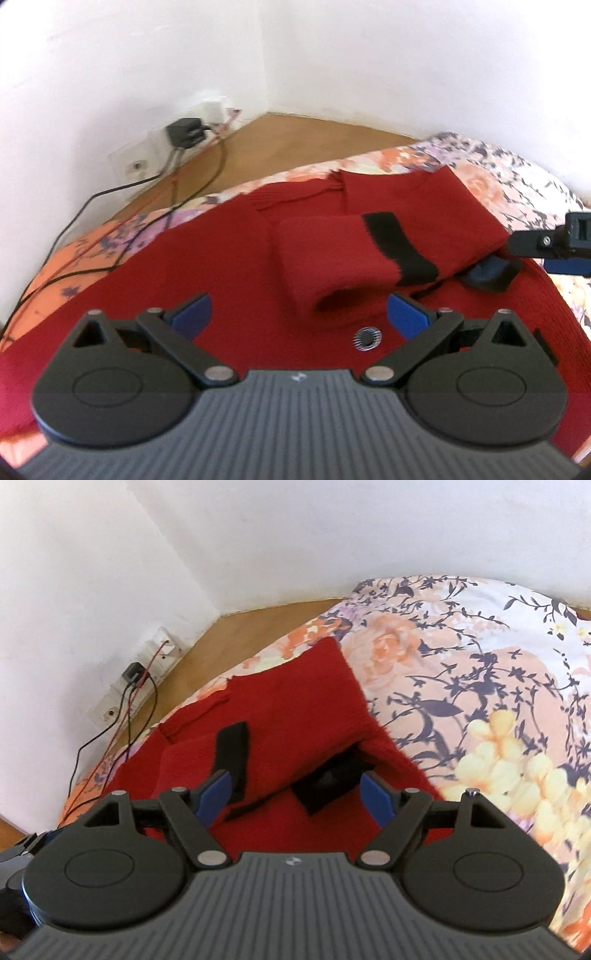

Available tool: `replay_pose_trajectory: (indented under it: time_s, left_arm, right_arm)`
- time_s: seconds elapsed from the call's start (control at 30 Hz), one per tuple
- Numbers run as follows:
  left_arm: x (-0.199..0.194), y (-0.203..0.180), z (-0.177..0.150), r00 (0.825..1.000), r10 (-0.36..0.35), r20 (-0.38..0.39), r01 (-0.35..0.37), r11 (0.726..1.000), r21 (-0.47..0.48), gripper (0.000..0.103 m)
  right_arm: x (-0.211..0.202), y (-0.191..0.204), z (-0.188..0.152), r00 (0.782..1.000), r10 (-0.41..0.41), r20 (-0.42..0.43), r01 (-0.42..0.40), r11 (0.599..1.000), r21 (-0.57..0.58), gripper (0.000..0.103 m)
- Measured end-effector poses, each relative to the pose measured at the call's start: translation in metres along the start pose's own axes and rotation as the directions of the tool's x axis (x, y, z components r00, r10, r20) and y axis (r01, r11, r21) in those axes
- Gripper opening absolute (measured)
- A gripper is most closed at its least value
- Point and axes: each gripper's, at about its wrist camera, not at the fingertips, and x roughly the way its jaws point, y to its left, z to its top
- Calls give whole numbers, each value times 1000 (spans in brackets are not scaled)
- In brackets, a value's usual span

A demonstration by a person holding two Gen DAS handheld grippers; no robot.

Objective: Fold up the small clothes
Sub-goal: 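Grasp the other black-cuffed sleeve end with the left tool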

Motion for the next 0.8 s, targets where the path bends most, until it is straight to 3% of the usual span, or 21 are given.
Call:
replay_pose_trajectory:
  time_s: [0.17, 0.4, 0.63, 0.7, 0.8]
  left_arm:
    - [21, -30, 2, 1000, -3, -7, 4, 995, 100, 103]
    - [52, -57, 5, 1000, 8, -19, -3, 968, 251, 102]
    - [77, -70, 5, 999, 10, -37, 1, 954, 299, 102]
    - [79, -71, 5, 999, 1, -32, 9, 956, 292, 94]
    - [76, -69, 7, 998, -53, -26, 58, 964, 259, 66]
  right_arm:
    - [4, -15, 10, 1000, -4, -16, 4, 1000, -10, 83]
    - [13, -32, 18, 999, 8, -43, -8, 1000, -6, 83]
    - [25, -46, 22, 998, 21, -65, -22, 1000, -4, 83]
    - [29, -49, 22, 997, 24, -71, -24, 1000, 0, 83]
    - [33, -52, 24, 997, 26, -79, -26, 1000, 3, 83]
